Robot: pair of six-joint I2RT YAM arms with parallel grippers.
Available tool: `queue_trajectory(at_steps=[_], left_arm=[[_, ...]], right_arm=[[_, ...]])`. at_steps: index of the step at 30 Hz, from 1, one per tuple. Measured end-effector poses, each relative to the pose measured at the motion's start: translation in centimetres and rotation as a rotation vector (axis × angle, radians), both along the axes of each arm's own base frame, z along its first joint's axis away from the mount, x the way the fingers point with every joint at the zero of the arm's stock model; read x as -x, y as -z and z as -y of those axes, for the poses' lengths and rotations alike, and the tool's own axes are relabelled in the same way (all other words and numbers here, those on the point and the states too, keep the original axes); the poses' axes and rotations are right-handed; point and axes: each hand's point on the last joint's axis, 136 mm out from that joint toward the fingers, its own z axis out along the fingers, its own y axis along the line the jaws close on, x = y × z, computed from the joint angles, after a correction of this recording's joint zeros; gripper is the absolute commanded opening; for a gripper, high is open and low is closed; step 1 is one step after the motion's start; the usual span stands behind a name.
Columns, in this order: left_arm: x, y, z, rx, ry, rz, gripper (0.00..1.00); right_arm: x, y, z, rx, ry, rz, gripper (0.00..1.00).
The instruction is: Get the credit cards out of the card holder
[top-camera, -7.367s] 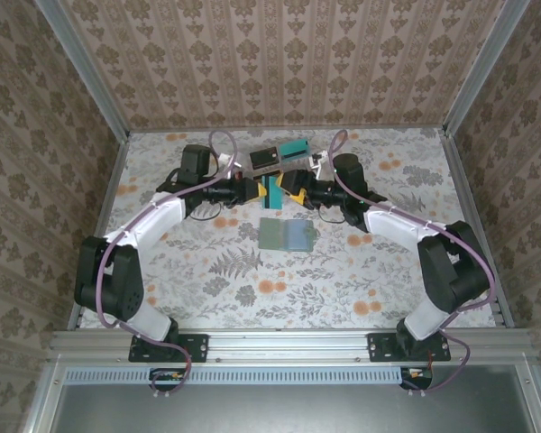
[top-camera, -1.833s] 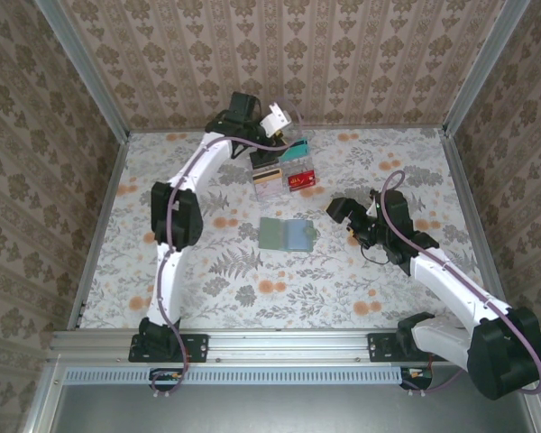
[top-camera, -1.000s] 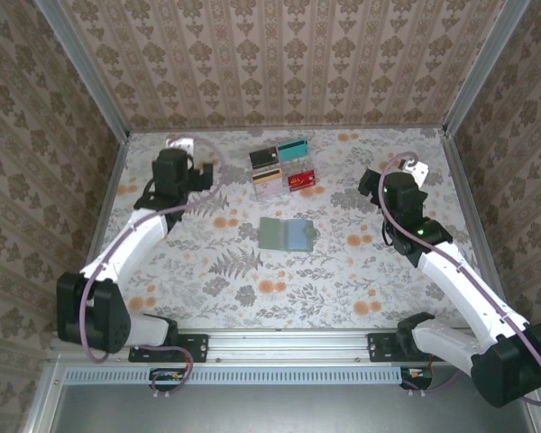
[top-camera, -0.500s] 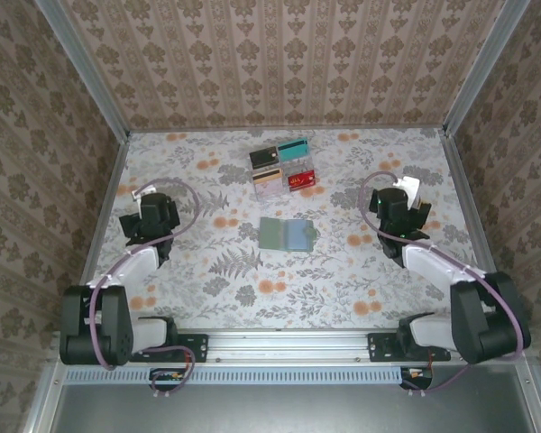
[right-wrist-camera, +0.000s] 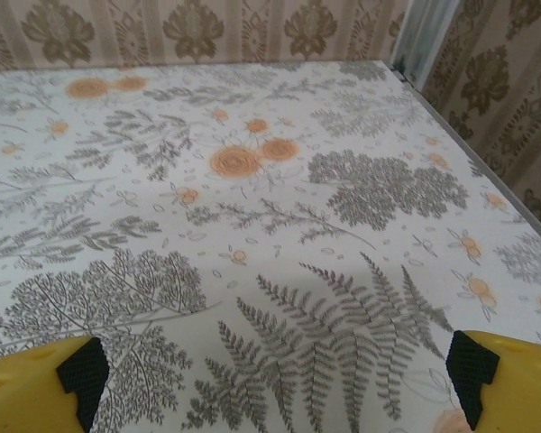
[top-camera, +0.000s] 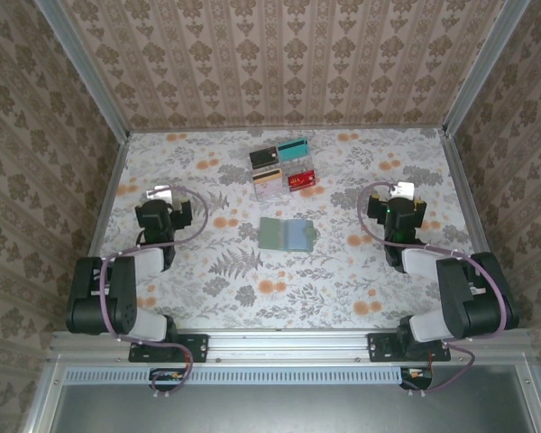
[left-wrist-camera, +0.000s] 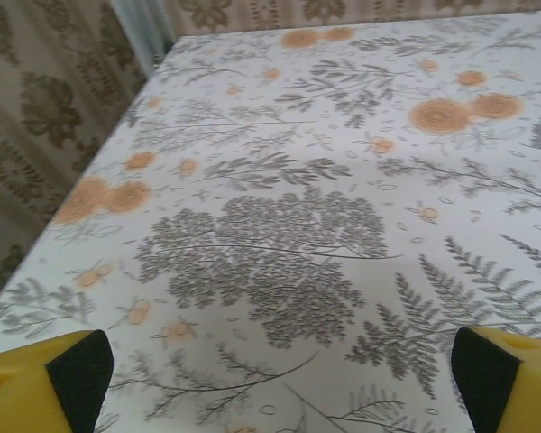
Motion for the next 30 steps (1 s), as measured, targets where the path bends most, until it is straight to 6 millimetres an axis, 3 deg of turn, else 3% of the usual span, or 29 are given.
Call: queue_trajectory(at_steps=[5, 9, 30], left_arm=[[-0.1, 1.6, 0.2, 0.018, 0.037, -0.005, 1.00], [0.0, 1.7, -0.2, 0.032, 0.041, 0.013, 1.00], [-0.3, 1.2, 0.7, 0.026, 0.070, 0.036, 1.00]], right_arm=[[-0.6, 1.3, -1.2, -0.027, -0.079, 0.001, 1.00], [-0.7, 2.0, -1.7, -0.032, -0.113, -0.003, 1.00], [-1.0, 1.5, -1.9, -0.042, -0.132, 0.025, 1.00]])
